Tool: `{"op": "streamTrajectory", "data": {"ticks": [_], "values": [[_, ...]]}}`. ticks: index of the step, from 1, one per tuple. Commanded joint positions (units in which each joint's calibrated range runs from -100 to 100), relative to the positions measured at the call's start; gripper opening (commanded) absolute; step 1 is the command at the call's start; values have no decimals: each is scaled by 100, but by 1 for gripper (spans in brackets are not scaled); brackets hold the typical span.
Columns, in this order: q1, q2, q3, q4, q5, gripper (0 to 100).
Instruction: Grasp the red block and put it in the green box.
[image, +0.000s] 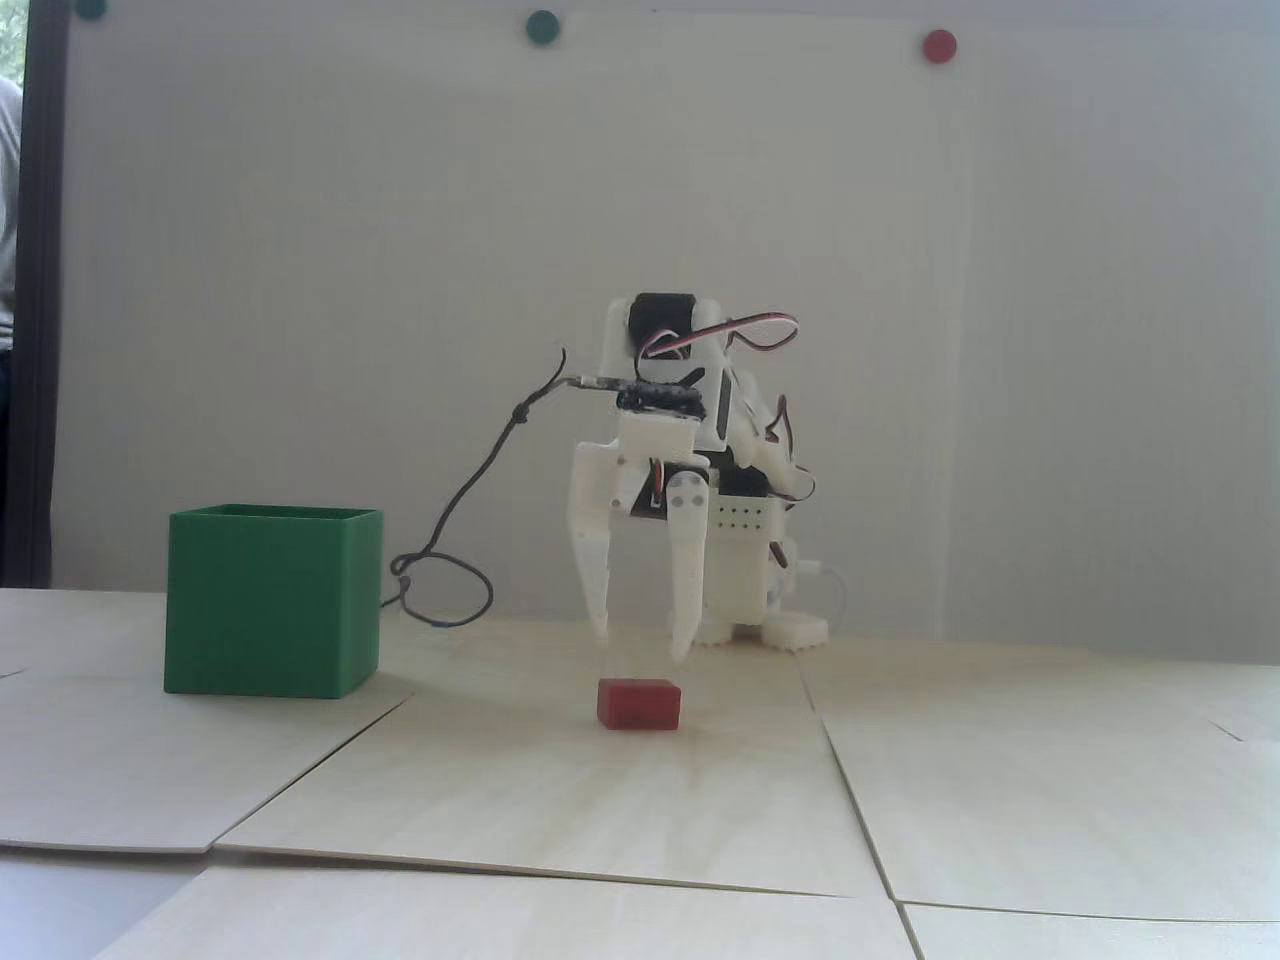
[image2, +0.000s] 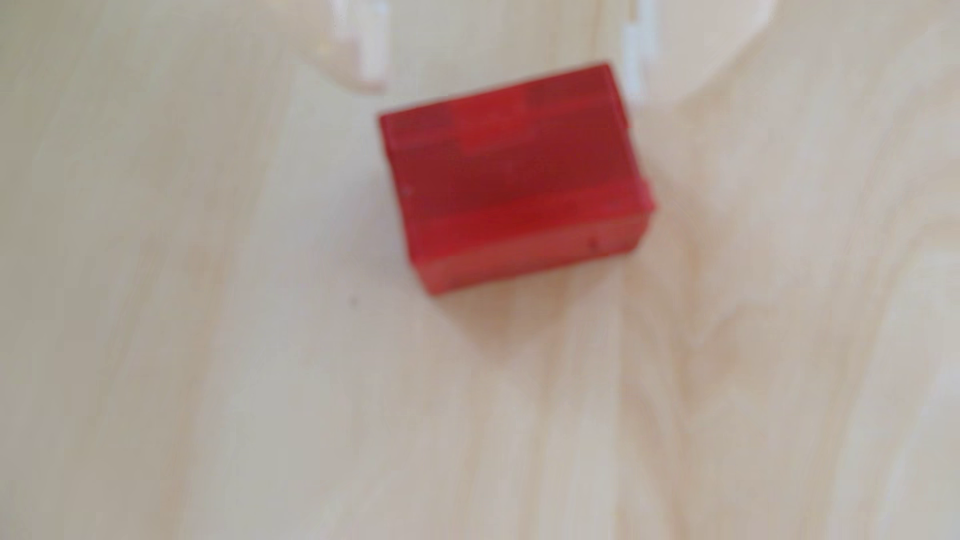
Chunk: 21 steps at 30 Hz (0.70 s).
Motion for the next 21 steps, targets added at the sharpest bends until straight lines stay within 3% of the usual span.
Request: {"op": "streamTrajectory", "data": {"ticks": [1,21], "values": [[-43,-544,-478,-97,-3,16],[-228,-409,-486,-114,-8,16]]}}
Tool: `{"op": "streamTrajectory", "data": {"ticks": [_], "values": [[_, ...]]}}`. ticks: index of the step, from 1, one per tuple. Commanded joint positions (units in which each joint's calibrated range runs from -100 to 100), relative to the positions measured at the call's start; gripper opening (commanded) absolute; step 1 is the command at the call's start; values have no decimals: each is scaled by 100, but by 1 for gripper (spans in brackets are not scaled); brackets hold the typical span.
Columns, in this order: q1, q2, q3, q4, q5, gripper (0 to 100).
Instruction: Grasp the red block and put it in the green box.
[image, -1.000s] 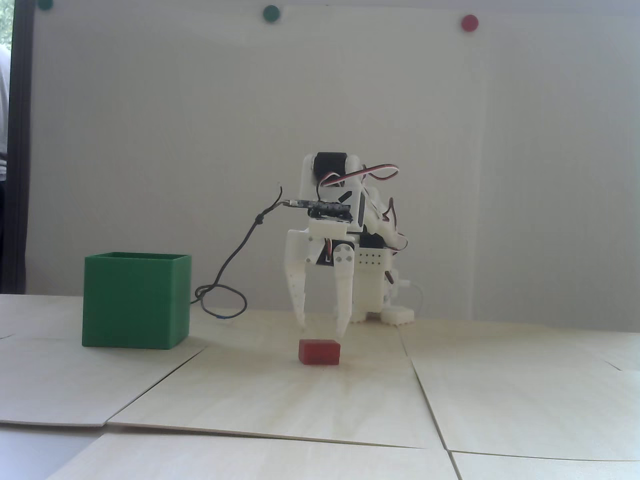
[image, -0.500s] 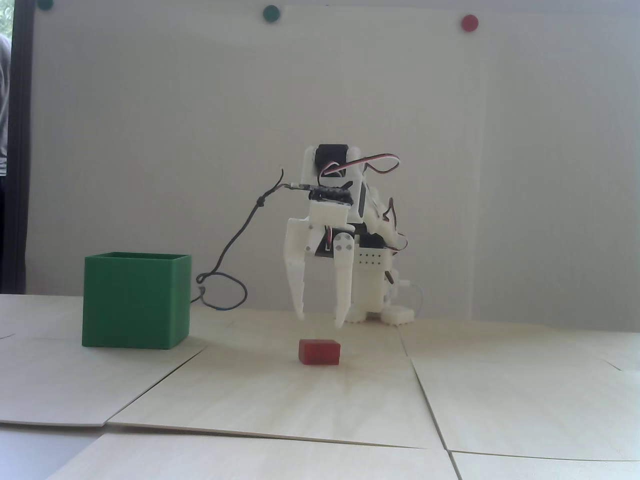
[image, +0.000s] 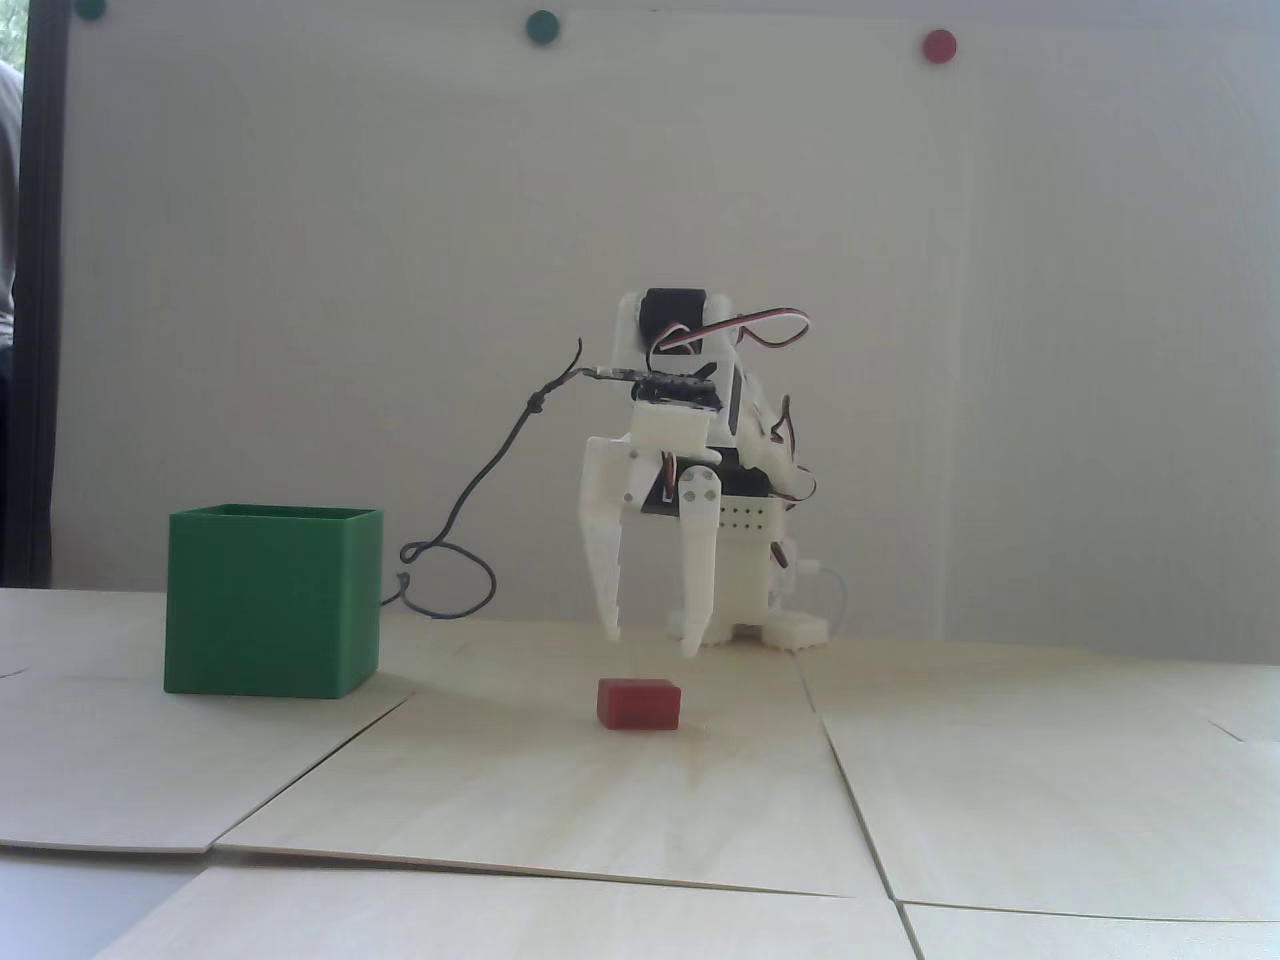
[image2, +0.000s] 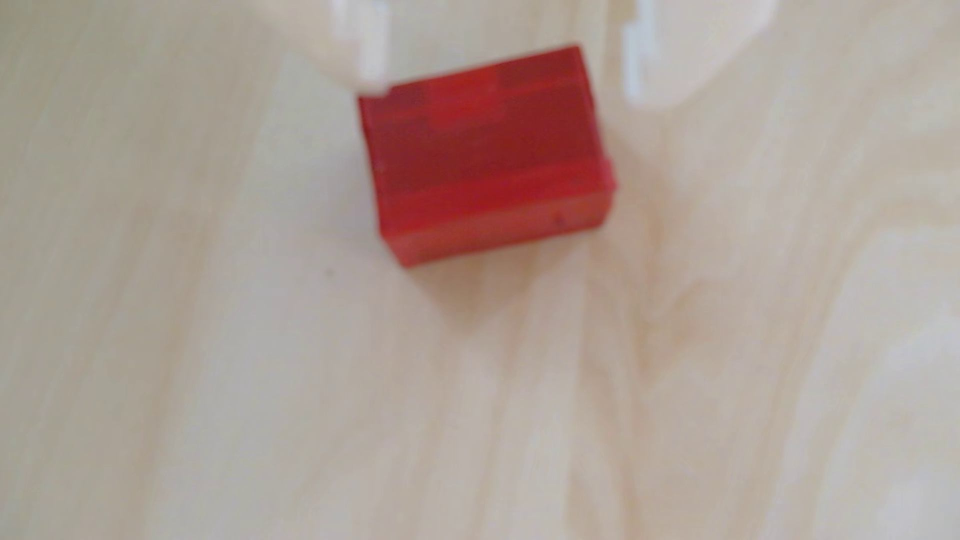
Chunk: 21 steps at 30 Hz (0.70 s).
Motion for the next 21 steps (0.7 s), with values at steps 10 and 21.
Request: {"op": "streamTrajectory", "data": {"ticks": [10,21], "values": [[-82,-378,-442,-409,-8,16],[-34,-172,-442,-637,18,16]]}}
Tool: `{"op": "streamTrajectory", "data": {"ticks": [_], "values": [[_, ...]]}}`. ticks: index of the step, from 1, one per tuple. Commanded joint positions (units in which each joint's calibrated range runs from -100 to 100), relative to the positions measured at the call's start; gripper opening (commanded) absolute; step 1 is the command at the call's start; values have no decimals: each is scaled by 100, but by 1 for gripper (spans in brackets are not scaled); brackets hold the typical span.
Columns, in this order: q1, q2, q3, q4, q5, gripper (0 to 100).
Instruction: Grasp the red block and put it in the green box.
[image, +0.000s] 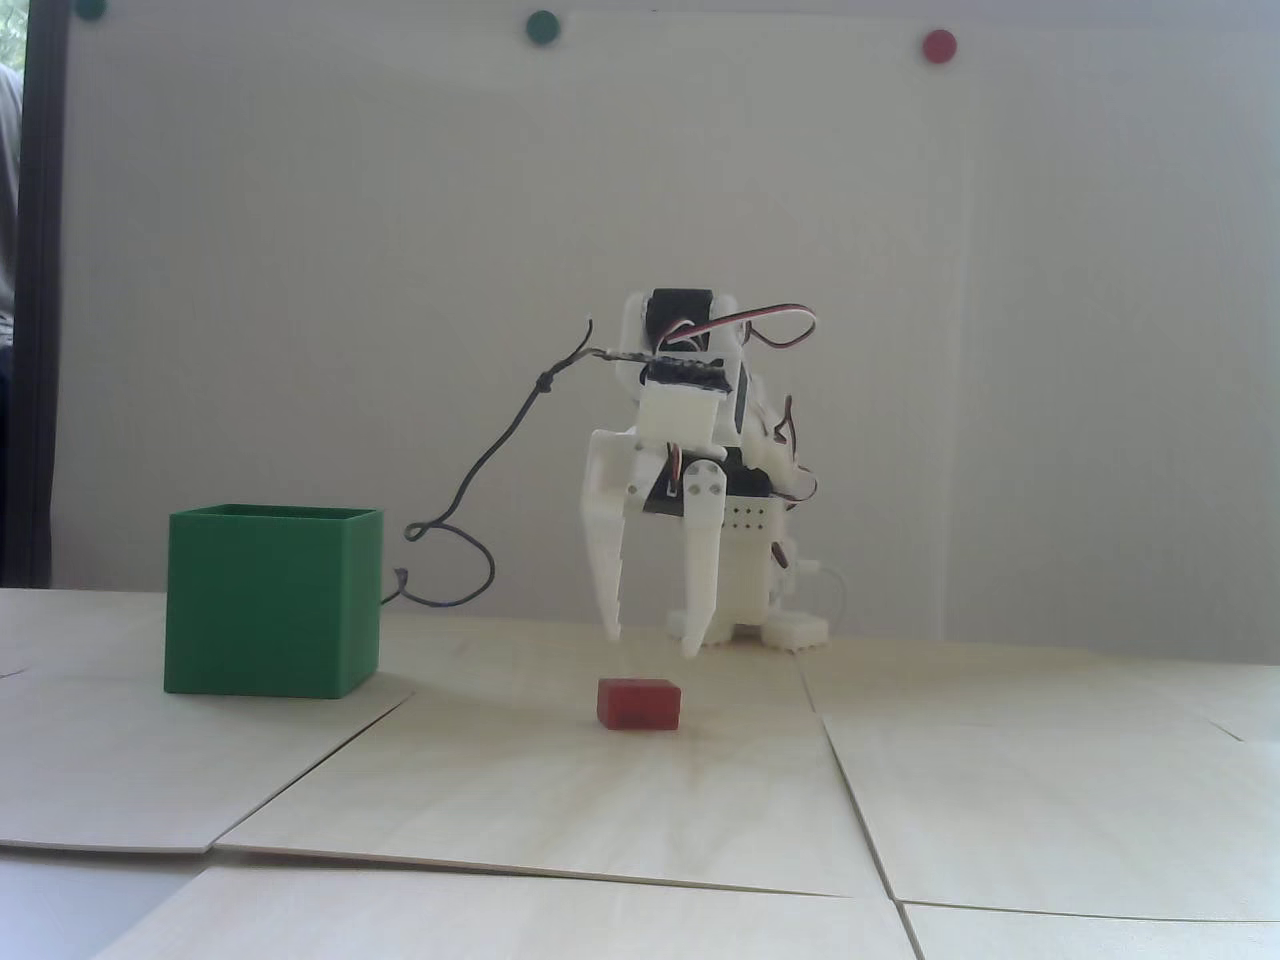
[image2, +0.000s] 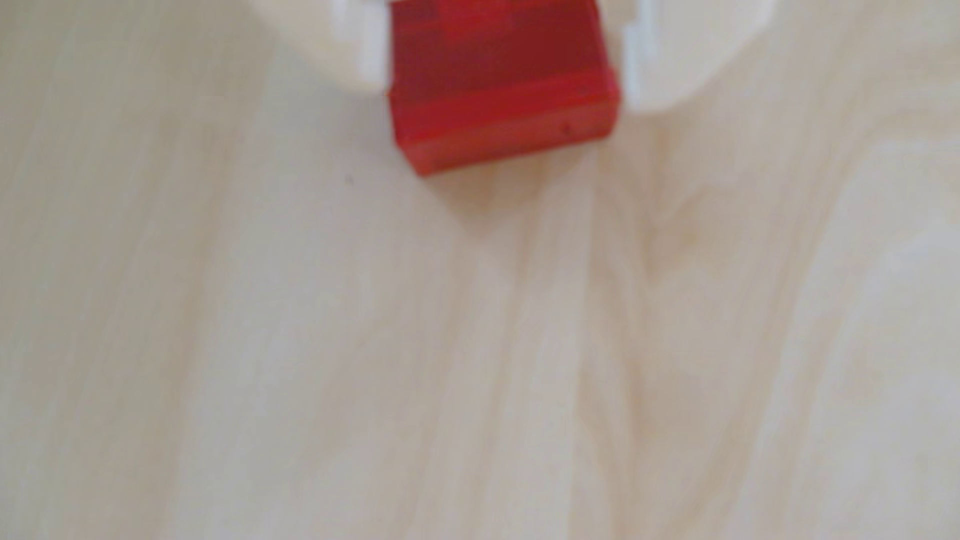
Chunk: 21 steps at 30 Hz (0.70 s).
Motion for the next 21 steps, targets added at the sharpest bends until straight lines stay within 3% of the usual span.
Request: {"op": "streamTrajectory", "data": {"ticks": [1,21], "values": [[-11,-149,-442,-129,18,16],[46,-101,-459,-45,315,16]]}}
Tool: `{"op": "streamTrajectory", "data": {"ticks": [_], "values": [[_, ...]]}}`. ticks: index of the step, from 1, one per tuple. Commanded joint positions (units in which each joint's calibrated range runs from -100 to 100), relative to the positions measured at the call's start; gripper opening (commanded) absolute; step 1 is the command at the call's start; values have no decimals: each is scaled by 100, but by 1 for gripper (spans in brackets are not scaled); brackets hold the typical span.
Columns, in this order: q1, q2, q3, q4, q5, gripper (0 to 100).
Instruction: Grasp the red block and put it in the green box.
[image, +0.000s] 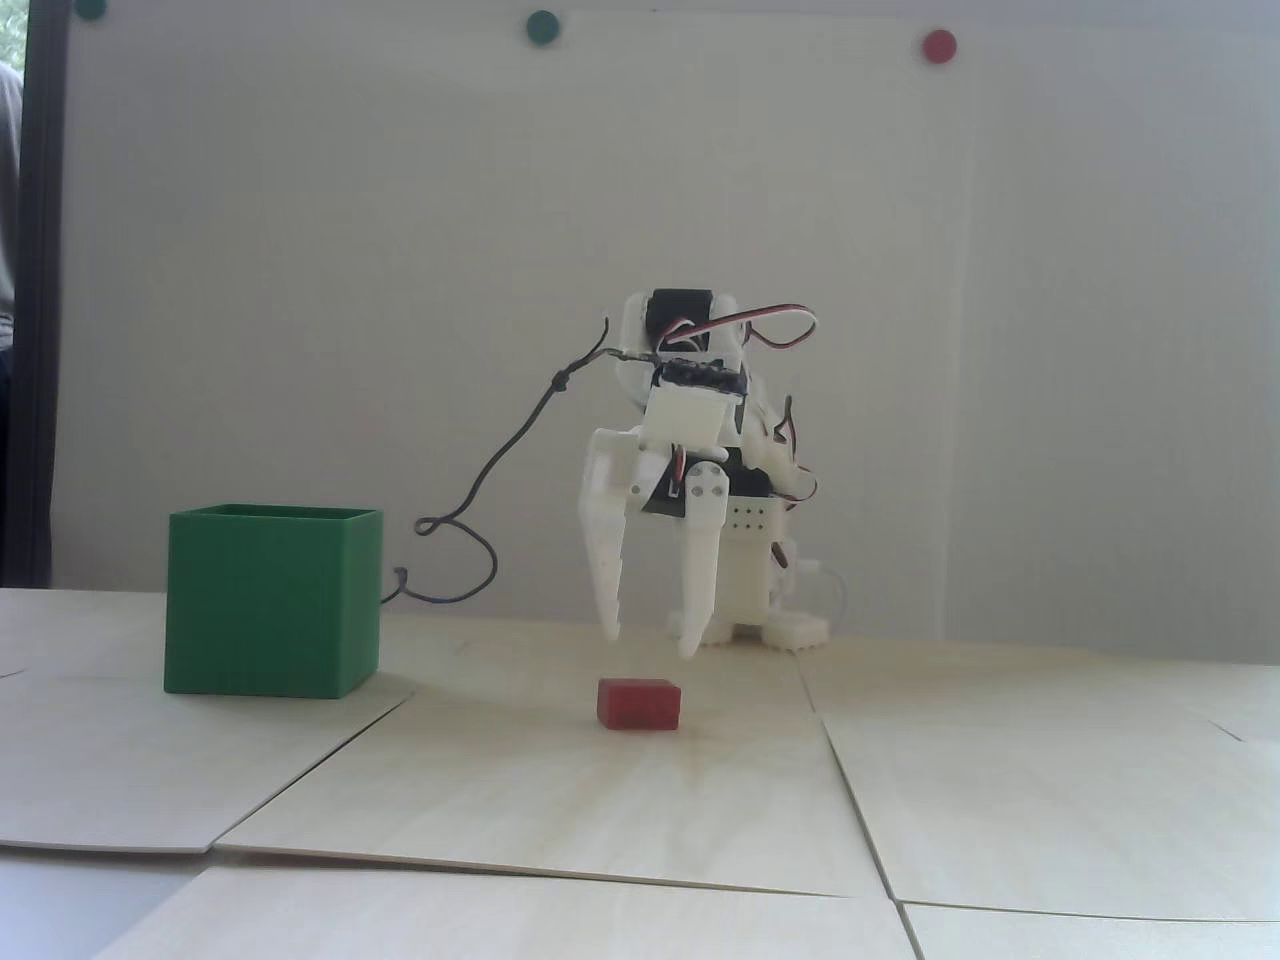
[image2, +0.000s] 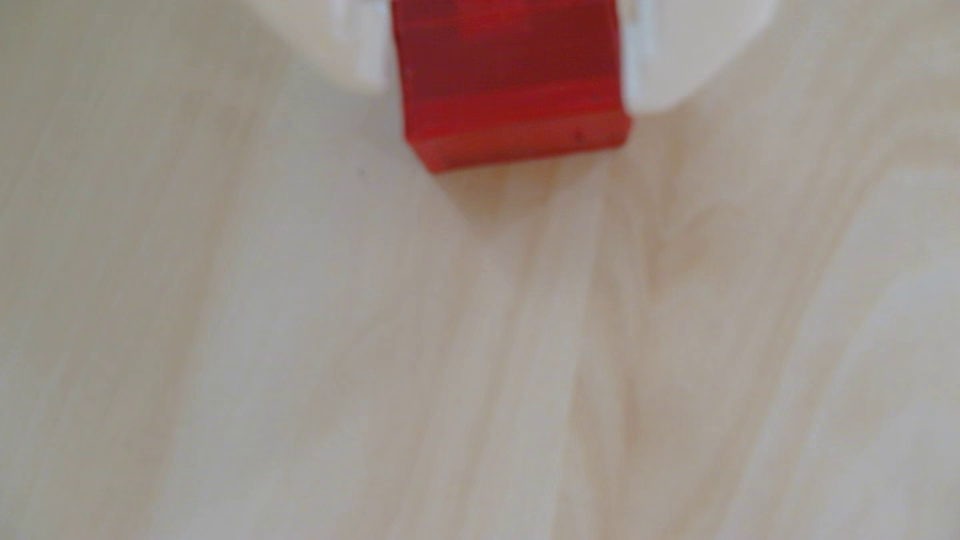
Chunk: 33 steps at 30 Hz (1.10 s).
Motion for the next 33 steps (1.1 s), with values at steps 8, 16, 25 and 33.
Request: {"op": "streamTrajectory", "data": {"ticks": [8,16,25,33], "values": [[54,175,-459,-408,43,16],[54,207,-459,-416,11,16],[-11,143,-459,-382,1,16],[-11,143,-459,-365,1,16]]}}
